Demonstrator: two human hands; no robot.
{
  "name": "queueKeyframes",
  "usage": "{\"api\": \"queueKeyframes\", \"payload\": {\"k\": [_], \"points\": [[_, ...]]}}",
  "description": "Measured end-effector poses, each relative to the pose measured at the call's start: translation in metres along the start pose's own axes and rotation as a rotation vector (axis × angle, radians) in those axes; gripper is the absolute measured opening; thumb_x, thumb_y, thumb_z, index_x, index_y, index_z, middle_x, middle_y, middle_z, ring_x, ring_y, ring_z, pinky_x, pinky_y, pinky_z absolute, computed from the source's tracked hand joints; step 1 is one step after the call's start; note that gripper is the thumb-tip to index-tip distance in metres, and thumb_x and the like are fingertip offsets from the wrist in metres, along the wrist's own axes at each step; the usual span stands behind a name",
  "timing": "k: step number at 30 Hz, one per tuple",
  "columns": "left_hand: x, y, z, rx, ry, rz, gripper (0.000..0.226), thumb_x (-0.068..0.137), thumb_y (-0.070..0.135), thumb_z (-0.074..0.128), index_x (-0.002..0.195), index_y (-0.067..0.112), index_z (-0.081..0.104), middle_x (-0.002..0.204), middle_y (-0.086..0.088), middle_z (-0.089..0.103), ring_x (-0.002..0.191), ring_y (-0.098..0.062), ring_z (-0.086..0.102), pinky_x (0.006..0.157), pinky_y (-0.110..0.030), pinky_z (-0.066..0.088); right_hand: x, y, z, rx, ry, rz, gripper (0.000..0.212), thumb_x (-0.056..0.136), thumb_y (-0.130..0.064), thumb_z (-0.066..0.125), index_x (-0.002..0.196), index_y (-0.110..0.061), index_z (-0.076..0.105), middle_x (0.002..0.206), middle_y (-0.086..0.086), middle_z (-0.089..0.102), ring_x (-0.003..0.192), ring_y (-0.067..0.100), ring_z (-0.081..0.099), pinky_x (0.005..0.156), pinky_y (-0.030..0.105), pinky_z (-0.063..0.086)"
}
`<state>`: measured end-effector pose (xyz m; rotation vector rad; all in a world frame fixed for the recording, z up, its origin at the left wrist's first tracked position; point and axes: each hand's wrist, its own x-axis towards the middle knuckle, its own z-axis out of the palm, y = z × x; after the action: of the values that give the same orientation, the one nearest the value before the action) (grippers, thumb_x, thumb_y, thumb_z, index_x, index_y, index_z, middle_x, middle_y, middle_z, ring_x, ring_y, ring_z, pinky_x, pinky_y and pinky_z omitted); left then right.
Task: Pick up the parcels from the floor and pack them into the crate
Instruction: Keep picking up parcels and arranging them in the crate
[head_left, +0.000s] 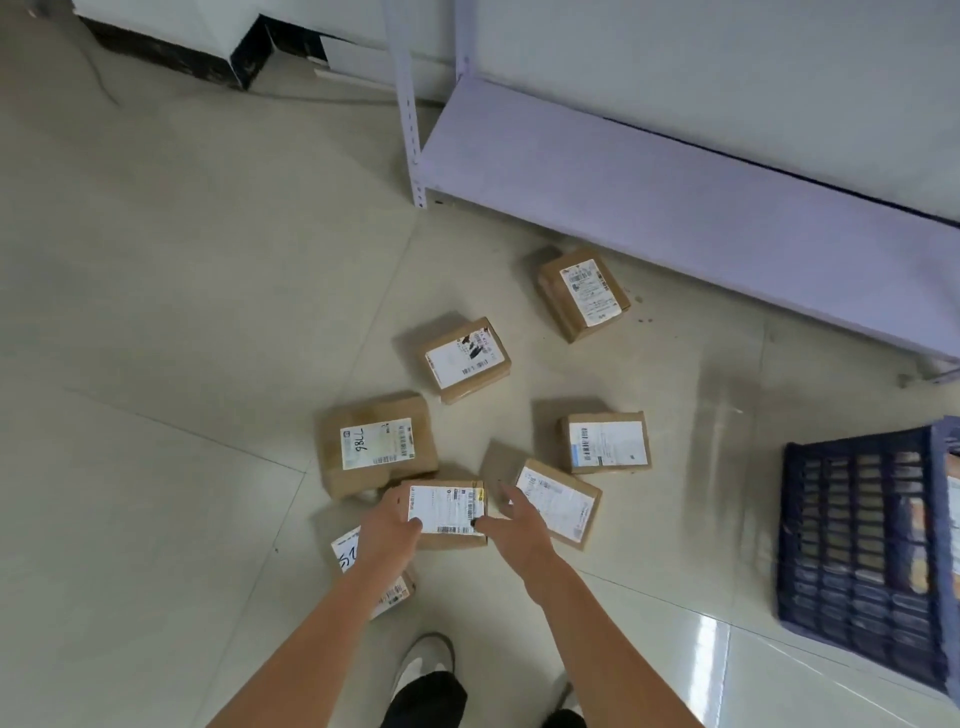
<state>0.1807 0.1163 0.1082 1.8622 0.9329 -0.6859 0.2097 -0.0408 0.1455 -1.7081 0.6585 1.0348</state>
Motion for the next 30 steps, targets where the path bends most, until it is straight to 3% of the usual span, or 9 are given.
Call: {"api": "queueKeyframes", "payload": {"k": [2,4,8,14,18,23,27,30], "points": [[0.034,-0.026,0.011,0.000,0.007,-0.013,0.048,0.085,0.000,0.053,0.132,0.005,0.042,0.125,-0.019,0.057,0.106,-0.029,0.056,0.092,-0.041,0.049,0.041,0.023,0.012,-0.078,0.006,-0.010,0.066,0.086,-0.008,0.059,0.144,-0.023,0.032,0.140,0.002,0.049,0.099,0.007,0.040,0.057,0.008,0.038],[0.064,-0.047,0.022,0.068,0.016,0.008,0.049,0.089,0.006,0.051,0.136,0.003,0.036,0.128,-0.020,0.055,0.111,-0.032,0.055,0.097,-0.044,0.046,0.075,0.046,0.022,-0.175,0.026,-0.030,0.070,0.085,-0.010,0.060,0.146,-0.024,0.028,0.140,0.001,0.049,0.098,0.008,0.042,0.054,0.010,0.037],[0.103,-0.065,0.034,0.213,0.080,0.022,0.045,0.093,0.022,0.046,0.134,0.007,0.038,0.121,-0.014,0.060,0.107,-0.030,0.059,0.090,-0.037,0.047,0.120,0.078,0.037,-0.283,0.049,-0.027,0.077,0.083,-0.012,0.062,0.147,-0.022,0.020,0.136,0.005,0.052,0.116,0.023,0.052,0.077,0.023,0.041],[0.112,-0.078,0.056,0.202,0.072,0.017,0.037,0.093,0.016,0.047,0.128,0.004,0.043,0.123,-0.015,0.059,0.112,-0.031,0.056,0.087,-0.033,0.043,0.137,0.095,0.058,-0.188,0.042,0.014,0.074,0.082,-0.014,0.059,0.145,-0.015,0.019,0.130,0.006,0.057,0.117,0.026,0.055,0.094,0.036,0.050],[0.084,-0.073,0.047,0.071,0.110,0.032,0.032,0.092,0.010,0.048,0.124,0.007,0.048,0.120,-0.014,0.060,0.108,-0.030,0.056,0.089,-0.035,0.043,0.102,0.083,0.055,-0.161,0.053,-0.011,0.069,0.082,-0.012,0.059,0.141,-0.019,0.024,0.129,0.005,0.057,0.115,0.025,0.056,0.089,0.035,0.052],[0.021,-0.043,0.026,0.100,0.090,0.039,0.030,0.088,0.006,0.050,0.118,0.009,0.050,0.115,-0.011,0.062,0.096,-0.027,0.057,0.078,-0.036,0.045,0.022,0.061,0.028,-0.092,0.036,0.005,0.069,0.084,-0.011,0.057,0.143,-0.024,0.023,0.128,0.001,0.059,0.111,0.023,0.057,0.083,0.029,0.050],[-0.037,-0.008,0.013,0.116,0.026,0.143,0.044,0.085,0.005,0.054,0.128,0.009,0.045,0.118,-0.013,0.057,0.107,-0.030,0.056,0.091,-0.043,0.046,-0.047,0.043,-0.003,-0.028,0.066,0.021,0.071,0.086,-0.010,0.055,0.145,-0.028,0.019,0.128,0.000,0.058,0.100,0.020,0.058,0.074,0.027,0.049],[-0.077,0.020,0.014,0.136,-0.009,0.207,0.057,0.084,0.007,0.056,0.137,0.014,0.038,0.124,-0.012,0.051,0.112,-0.026,0.052,0.094,-0.039,0.043,-0.086,0.033,-0.031,0.029,0.097,0.031,0.070,0.086,-0.010,0.054,0.144,-0.030,0.020,0.120,-0.003,0.058,0.098,0.020,0.058,0.071,0.027,0.051]]}}
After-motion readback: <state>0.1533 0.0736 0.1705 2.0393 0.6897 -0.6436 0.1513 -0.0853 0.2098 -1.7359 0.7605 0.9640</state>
